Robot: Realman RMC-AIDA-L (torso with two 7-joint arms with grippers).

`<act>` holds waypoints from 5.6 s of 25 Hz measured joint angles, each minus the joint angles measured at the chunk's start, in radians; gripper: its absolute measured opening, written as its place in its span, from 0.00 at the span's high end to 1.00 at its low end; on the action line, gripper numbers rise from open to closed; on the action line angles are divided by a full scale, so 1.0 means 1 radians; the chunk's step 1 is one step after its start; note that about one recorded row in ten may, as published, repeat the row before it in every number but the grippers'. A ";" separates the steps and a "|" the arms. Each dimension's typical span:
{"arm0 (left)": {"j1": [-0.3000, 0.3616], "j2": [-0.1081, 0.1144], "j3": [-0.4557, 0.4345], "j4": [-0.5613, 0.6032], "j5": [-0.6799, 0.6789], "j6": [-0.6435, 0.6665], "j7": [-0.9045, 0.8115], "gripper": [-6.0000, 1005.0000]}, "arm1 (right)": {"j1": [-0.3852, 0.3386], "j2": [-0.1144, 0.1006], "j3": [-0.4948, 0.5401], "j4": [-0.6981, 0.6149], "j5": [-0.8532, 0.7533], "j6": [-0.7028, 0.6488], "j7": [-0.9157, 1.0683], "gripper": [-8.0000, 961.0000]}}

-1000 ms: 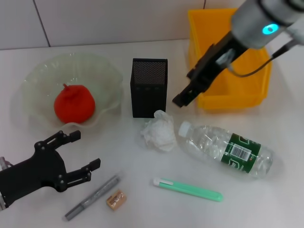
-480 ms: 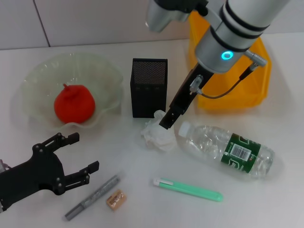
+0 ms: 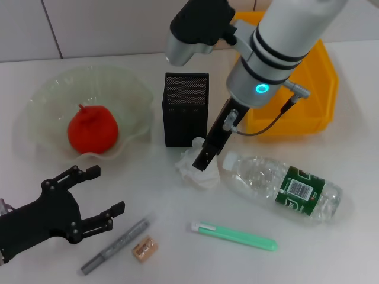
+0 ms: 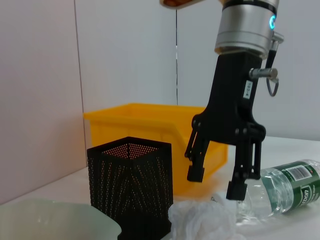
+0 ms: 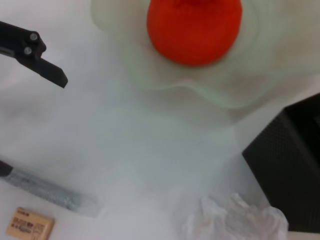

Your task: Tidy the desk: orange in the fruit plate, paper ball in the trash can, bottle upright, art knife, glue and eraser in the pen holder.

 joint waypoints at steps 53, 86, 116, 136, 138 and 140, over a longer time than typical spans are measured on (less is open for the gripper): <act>-0.003 -0.003 0.013 0.000 0.000 0.001 0.004 0.14 | -0.047 -0.013 0.057 -0.165 0.076 -0.064 0.026 0.52; -0.010 -0.003 0.013 -0.005 0.002 0.001 0.017 0.15 | -0.263 -0.015 0.385 -0.504 -0.323 0.104 0.015 0.53; -0.005 -0.003 0.013 -0.003 0.002 -0.004 0.018 0.15 | -0.226 -0.012 0.323 -0.561 -0.204 -0.094 0.031 0.13; 0.005 -0.002 0.012 -0.003 0.002 -0.008 0.018 0.15 | -0.332 -0.011 0.065 -0.504 -0.113 -0.308 -0.035 0.13; 0.005 -0.001 0.012 -0.005 0.002 -0.008 0.018 0.15 | -0.333 -0.010 0.043 -0.451 -0.125 -0.284 -0.033 0.13; 0.005 -0.002 0.013 -0.006 0.002 -0.009 0.018 0.15 | -0.330 -0.010 0.045 -0.428 -0.126 -0.273 -0.028 0.14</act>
